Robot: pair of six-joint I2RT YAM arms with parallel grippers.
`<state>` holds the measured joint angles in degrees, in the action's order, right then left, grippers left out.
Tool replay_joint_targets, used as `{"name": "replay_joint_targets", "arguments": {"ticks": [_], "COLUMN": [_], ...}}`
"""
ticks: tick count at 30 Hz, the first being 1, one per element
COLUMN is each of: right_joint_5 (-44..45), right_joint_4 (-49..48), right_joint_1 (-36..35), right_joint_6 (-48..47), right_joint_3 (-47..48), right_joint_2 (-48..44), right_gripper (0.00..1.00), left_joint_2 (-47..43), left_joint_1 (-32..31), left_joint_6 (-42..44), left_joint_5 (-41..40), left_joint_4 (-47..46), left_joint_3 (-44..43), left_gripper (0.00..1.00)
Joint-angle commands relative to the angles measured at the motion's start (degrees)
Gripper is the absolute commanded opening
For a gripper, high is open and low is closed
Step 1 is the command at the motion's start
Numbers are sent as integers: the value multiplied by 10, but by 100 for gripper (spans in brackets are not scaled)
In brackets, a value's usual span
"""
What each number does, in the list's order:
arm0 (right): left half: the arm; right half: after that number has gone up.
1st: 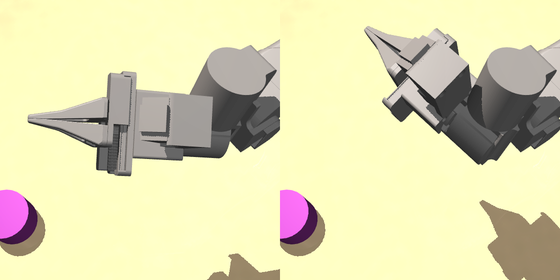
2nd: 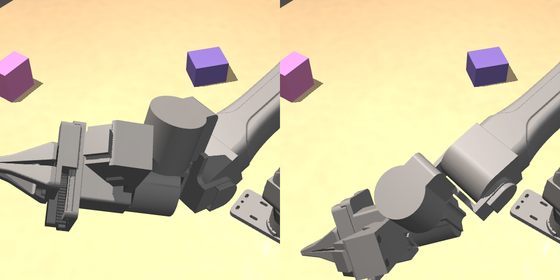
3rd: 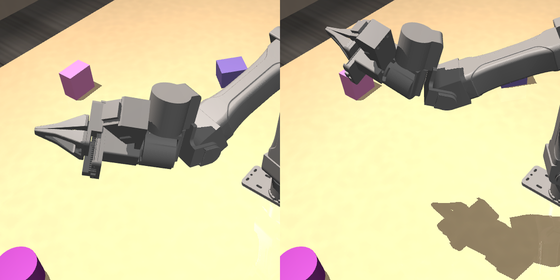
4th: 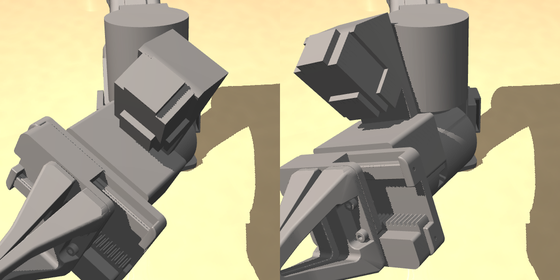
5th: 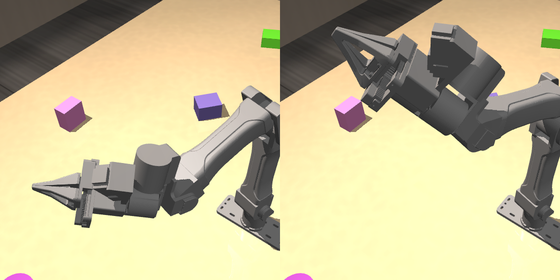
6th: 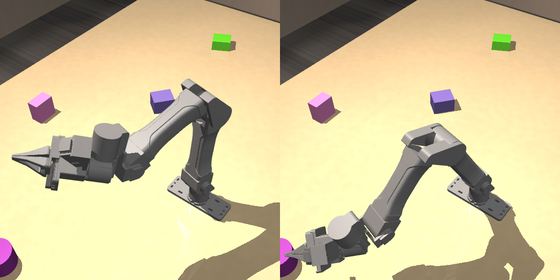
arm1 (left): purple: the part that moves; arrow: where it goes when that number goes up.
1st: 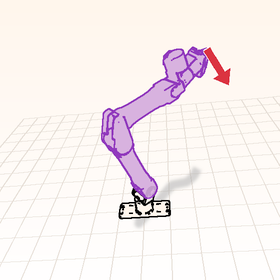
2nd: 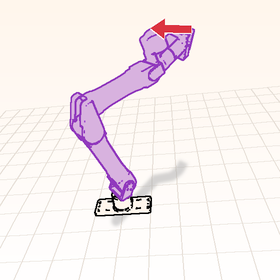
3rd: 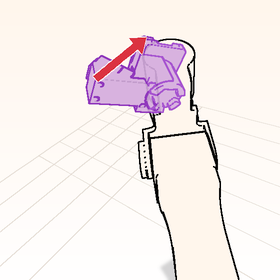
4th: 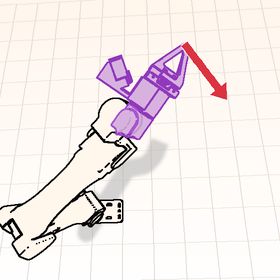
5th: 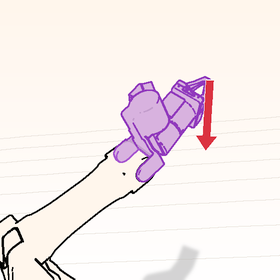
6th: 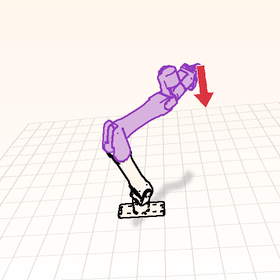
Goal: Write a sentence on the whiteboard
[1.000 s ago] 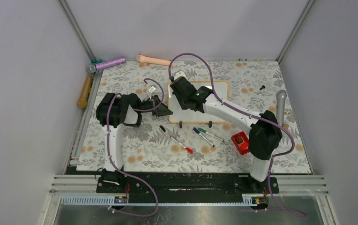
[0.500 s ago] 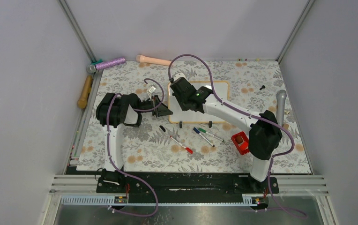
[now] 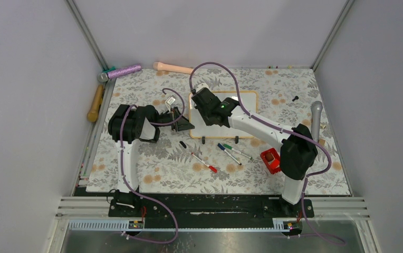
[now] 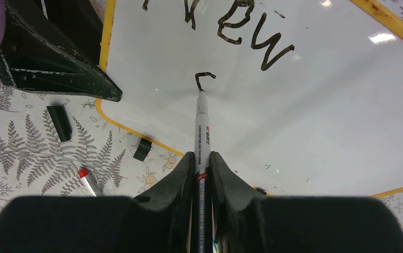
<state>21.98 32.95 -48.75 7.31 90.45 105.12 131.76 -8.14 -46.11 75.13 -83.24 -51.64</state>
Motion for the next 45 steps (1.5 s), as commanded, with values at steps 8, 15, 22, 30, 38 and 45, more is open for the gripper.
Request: {"name": "replay_joint_targets", "arguments": {"ticks": [8, 15, 22, 30, 38, 45], "right_joint_5": [29, 40, 57, 57, 63, 65], "right_joint_4": [-3, -8, -27, -27, -27, -27], "right_joint_1": [-1, -1, 1, 6, 10, 16], "right_joint_6": [-8, -14, -16, -20, -20, -21], "right_joint_3": [-2, 2, 1, 25, 34, 35], "right_joint_2": [-36, -49, -57, -37, -22, -13], "right_gripper": [0, 0, 0, 0, 0, 0], "left_joint_2": [14, 14, 14, 14, 14, 14], "left_joint_1": [-1, -1, -1, -2, -2, -2], "left_joint_6": [22, 22, 21, 21, 21, 21], "left_joint_5": [-7, -8, -8, -8, -7, -7], "left_joint_4": [-6, -7, -7, -7, -7, -7], "left_joint_3": [-4, -4, -5, -5, -5, -4], "left_gripper": [36, 36, 36, 36, 36, 36]}}
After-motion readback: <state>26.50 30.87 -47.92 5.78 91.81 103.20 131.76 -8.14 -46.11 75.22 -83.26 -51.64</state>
